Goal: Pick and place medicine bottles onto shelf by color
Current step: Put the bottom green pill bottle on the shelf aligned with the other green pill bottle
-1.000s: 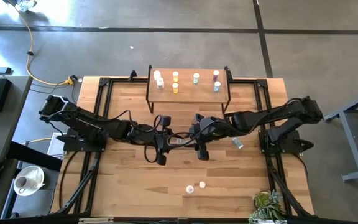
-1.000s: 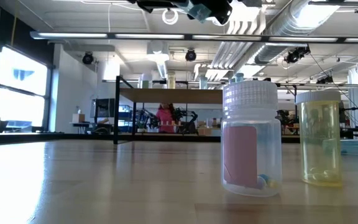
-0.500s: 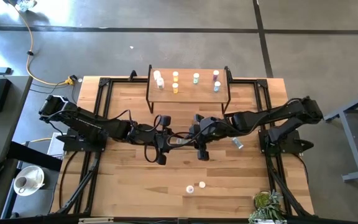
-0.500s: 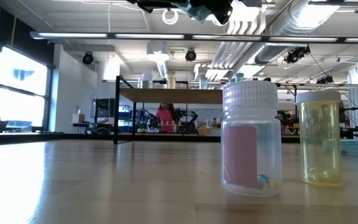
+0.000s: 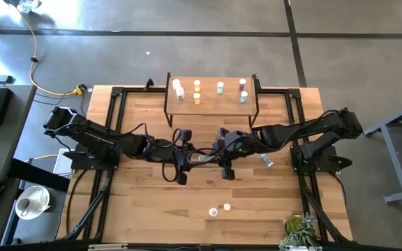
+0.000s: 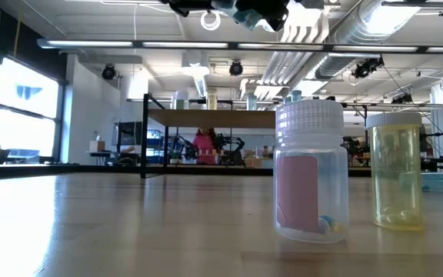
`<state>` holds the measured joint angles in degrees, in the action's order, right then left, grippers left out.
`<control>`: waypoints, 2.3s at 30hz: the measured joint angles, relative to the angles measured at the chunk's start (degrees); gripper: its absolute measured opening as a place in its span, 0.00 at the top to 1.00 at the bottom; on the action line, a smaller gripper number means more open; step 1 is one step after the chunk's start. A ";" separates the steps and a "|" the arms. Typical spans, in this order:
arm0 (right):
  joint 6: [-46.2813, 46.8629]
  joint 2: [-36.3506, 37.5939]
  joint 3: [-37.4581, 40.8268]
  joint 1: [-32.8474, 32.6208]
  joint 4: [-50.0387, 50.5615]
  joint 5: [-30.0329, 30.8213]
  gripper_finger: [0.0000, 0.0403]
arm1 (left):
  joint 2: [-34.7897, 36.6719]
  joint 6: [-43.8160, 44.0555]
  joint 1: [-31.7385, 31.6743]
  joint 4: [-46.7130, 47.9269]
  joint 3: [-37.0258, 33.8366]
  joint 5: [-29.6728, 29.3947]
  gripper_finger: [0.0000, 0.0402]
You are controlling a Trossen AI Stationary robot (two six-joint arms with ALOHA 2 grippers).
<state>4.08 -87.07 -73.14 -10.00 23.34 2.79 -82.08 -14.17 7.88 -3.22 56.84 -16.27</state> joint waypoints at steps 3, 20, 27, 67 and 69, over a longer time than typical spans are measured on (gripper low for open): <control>0.00 0.00 0.04 0.00 0.11 0.02 0.79 | 0.04 0.52 0.02 -0.03 0.04 0.00 0.60; 1.46 5.23 0.04 -0.15 3.74 1.65 0.79 | 5.82 0.72 0.04 3.51 0.09 -2.40 0.45; -1.31 11.44 0.04 -0.17 3.86 8.75 0.79 | 10.06 1.15 0.04 5.24 0.09 -2.40 0.45; -4.26 19.97 35.25 7.82 -40.88 25.11 0.79 | 14.21 3.53 0.02 14.21 0.04 -2.36 0.45; -4.33 19.98 37.97 8.47 -47.12 25.13 0.79 | 14.21 3.53 0.02 14.19 0.04 -2.36 0.45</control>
<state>-0.25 -67.09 -35.17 -1.53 -23.78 27.91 -67.88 -10.64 7.90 10.97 56.88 -18.63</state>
